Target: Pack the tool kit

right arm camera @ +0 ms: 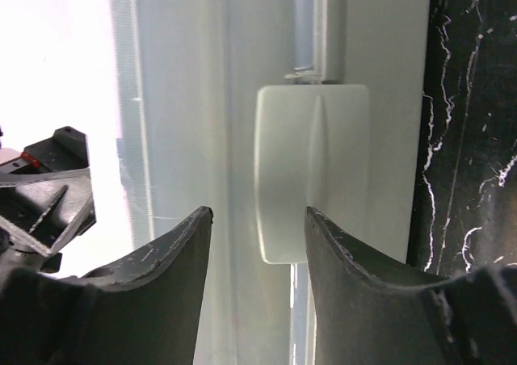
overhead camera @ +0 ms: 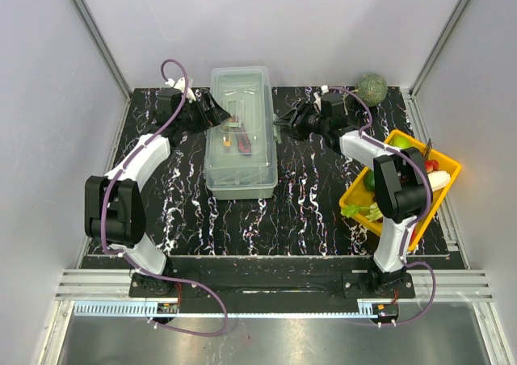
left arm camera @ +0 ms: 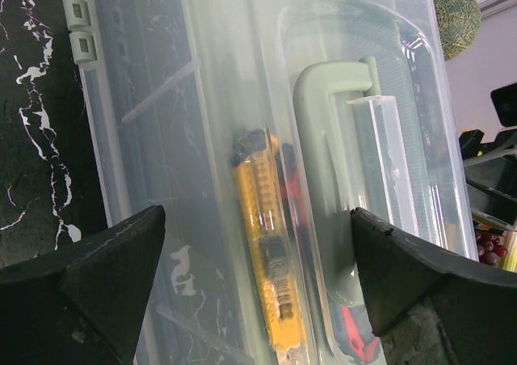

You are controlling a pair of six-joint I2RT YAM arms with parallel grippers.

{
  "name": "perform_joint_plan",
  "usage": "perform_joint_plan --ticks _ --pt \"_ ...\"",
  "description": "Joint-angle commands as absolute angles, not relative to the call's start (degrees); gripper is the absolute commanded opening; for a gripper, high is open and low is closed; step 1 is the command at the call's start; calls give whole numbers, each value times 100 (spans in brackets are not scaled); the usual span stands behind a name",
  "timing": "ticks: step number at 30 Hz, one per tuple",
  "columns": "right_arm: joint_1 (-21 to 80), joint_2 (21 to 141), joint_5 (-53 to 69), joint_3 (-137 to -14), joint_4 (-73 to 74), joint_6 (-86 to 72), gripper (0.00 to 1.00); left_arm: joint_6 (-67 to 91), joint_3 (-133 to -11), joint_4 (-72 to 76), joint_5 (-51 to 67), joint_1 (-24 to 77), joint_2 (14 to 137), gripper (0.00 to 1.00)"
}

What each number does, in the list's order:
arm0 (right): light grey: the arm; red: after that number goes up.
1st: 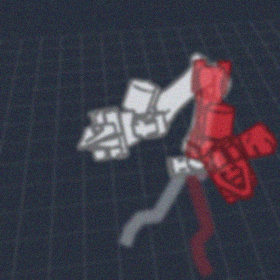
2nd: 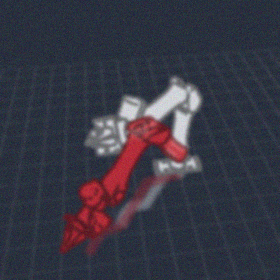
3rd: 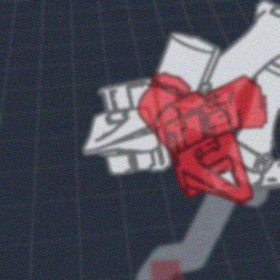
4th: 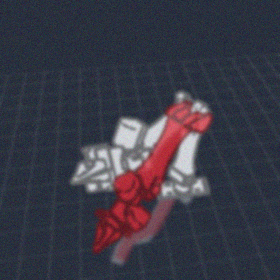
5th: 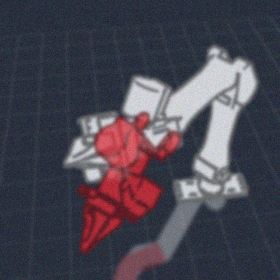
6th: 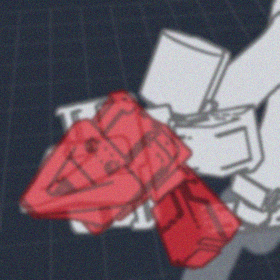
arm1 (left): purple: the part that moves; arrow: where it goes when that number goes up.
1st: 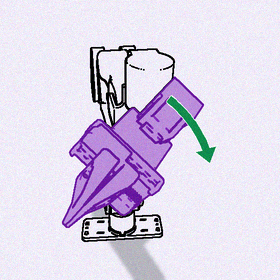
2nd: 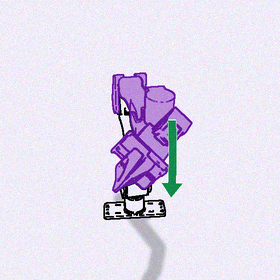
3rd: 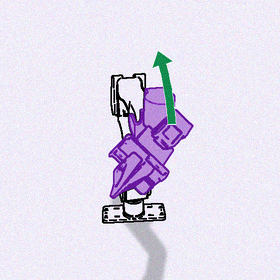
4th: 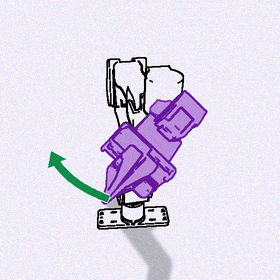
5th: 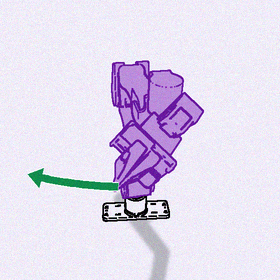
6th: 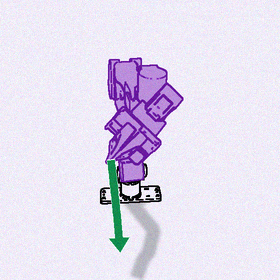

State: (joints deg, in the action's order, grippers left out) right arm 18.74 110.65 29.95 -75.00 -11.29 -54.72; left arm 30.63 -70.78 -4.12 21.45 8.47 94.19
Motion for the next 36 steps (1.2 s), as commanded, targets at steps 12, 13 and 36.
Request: perform_joint_plan --ticks 12,13,36 --pt "2329 11188 3797 -7726 -2039 -5897 45 3129 -7040 -545 2443 940 9791 95" --pt "2329 11223 3797 -7717 -2048 -5932 43 3129 -7031 -554 2435 940 9800 95" --pt "2329 11506 3780 -7383 -2760 -6320 28 3094 -7066 -615 2443 949 9791 95"
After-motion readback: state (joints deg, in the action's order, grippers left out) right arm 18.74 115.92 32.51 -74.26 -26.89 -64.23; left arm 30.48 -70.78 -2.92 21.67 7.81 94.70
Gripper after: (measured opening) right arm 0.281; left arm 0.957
